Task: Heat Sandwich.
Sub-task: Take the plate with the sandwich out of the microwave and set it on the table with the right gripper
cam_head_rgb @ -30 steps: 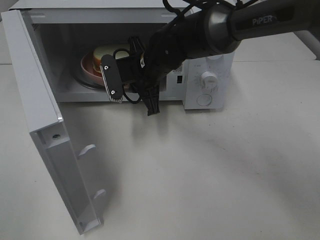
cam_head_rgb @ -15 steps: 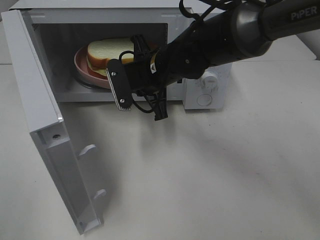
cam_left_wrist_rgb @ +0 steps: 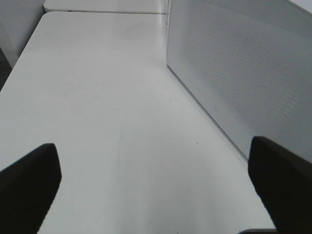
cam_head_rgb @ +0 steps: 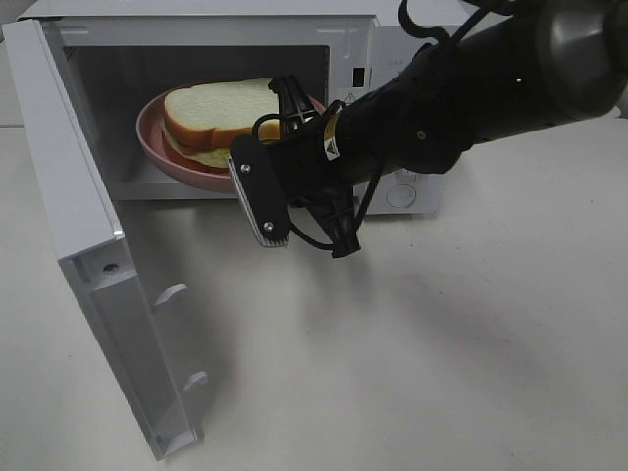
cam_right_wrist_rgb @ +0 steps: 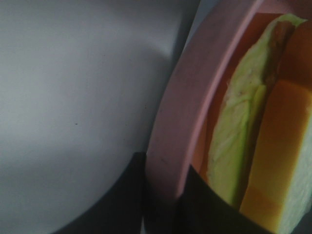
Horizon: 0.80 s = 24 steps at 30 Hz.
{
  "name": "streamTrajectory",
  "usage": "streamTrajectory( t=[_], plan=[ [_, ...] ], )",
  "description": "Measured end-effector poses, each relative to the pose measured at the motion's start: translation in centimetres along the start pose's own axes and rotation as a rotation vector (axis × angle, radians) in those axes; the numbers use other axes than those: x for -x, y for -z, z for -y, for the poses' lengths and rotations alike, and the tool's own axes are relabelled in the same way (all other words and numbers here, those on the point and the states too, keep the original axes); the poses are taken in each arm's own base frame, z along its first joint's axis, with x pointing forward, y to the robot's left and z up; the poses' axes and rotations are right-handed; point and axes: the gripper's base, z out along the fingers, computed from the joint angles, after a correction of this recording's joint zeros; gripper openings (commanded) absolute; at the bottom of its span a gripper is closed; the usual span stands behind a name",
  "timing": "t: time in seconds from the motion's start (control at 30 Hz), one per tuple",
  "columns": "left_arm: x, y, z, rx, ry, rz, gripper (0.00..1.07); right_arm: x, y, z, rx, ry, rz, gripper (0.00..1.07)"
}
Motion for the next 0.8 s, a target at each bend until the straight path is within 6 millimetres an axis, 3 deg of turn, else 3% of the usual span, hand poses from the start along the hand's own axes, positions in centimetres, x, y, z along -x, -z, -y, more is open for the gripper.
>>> streamTrajectory(
  t=[0.43, 0.8],
  plan=[
    [0.0, 0.0, 0.0, 0.0, 0.0, 0.0, 1.0, -0.1, 3.5, -2.5, -0.014, 0.029, 0.024, 0.0],
    [0.0, 0.0, 0.0, 0.0, 0.0, 0.0, 1.0, 1.3, 6.3, -4.3, 0.012, 0.064, 0.048, 0.0]
  ],
)
